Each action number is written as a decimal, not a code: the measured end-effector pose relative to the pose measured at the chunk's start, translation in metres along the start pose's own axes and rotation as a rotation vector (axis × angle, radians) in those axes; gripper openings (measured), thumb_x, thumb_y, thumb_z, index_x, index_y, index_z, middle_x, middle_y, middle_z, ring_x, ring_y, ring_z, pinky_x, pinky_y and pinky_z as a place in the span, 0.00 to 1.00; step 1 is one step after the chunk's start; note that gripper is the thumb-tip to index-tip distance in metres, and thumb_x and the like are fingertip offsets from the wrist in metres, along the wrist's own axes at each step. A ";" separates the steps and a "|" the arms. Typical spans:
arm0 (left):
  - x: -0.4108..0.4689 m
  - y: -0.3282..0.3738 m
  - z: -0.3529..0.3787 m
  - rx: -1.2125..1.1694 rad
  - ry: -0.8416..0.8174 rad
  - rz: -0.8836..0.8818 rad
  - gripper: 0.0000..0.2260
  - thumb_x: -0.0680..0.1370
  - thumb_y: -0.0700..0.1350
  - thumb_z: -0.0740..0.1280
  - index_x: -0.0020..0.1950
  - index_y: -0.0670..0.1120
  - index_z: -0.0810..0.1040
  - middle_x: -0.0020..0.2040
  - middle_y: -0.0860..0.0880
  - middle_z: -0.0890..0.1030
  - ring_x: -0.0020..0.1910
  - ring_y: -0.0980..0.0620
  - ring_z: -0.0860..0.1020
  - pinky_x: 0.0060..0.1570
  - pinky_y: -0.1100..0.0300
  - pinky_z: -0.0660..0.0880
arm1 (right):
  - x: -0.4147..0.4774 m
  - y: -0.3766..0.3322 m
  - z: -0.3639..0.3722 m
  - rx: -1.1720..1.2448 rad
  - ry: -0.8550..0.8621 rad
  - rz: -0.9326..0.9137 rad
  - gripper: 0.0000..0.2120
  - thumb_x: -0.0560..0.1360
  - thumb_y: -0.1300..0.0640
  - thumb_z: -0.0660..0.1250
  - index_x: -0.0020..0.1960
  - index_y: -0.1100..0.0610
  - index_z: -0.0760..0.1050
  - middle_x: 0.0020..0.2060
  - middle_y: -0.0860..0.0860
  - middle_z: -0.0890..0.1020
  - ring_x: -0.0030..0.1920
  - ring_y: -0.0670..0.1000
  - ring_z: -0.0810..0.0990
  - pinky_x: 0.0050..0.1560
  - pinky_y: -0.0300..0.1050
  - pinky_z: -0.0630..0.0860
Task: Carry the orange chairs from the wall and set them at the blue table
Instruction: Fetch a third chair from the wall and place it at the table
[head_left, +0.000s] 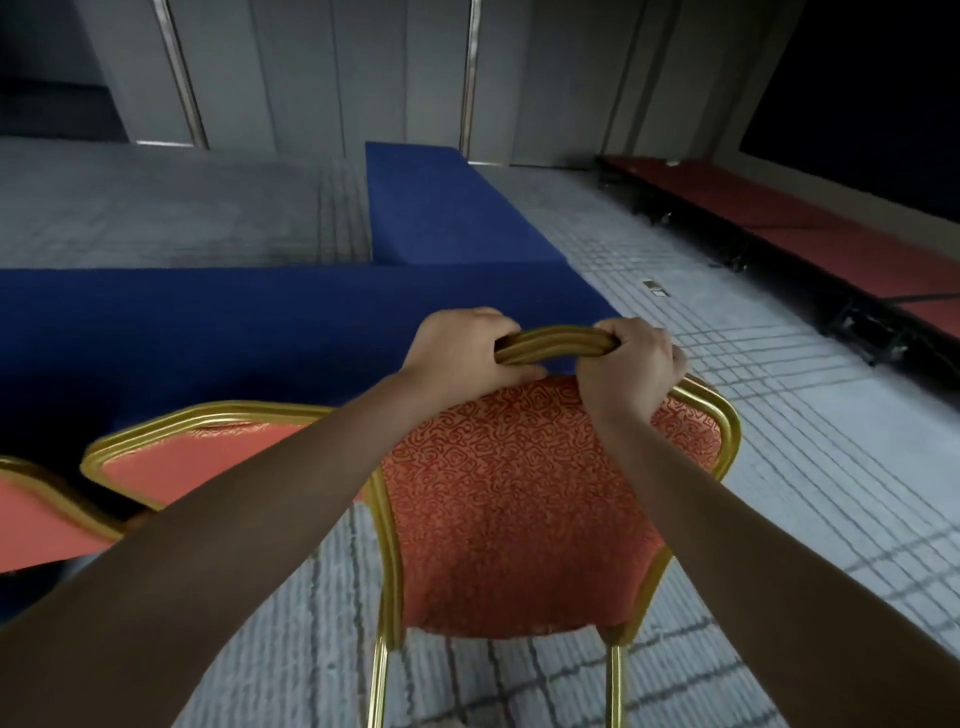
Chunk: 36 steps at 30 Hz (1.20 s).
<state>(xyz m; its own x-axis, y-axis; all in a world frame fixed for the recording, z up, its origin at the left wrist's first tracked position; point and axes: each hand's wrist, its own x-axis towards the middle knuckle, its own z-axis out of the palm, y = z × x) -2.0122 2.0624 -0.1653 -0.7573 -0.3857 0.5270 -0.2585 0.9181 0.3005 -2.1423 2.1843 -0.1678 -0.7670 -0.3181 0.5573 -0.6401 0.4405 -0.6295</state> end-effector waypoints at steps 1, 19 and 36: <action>0.015 -0.004 0.006 0.009 0.012 -0.014 0.18 0.69 0.68 0.68 0.38 0.54 0.78 0.34 0.57 0.74 0.35 0.59 0.74 0.32 0.62 0.68 | 0.018 0.005 0.011 0.001 -0.010 -0.006 0.13 0.66 0.64 0.65 0.43 0.48 0.80 0.39 0.40 0.77 0.44 0.44 0.69 0.57 0.42 0.57; 0.199 -0.114 0.145 0.251 0.140 -0.324 0.18 0.69 0.65 0.68 0.36 0.50 0.78 0.32 0.55 0.74 0.30 0.57 0.72 0.27 0.60 0.66 | 0.244 0.087 0.227 0.168 -0.332 -0.332 0.09 0.66 0.64 0.65 0.39 0.51 0.78 0.38 0.45 0.80 0.44 0.50 0.75 0.52 0.46 0.63; 0.184 -0.075 0.210 0.188 -0.061 -0.514 0.17 0.68 0.64 0.72 0.46 0.54 0.78 0.40 0.59 0.77 0.38 0.59 0.73 0.36 0.62 0.69 | 0.255 0.173 0.231 0.079 -0.671 -0.728 0.06 0.67 0.60 0.68 0.34 0.54 0.72 0.31 0.46 0.74 0.32 0.50 0.72 0.31 0.40 0.62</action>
<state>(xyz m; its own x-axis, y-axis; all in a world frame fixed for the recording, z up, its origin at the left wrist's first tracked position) -2.2580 1.9420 -0.2578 -0.5371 -0.7879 0.3011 -0.7028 0.6154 0.3568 -2.4587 1.9855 -0.2598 -0.0362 -0.9089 0.4155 -0.9476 -0.1009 -0.3032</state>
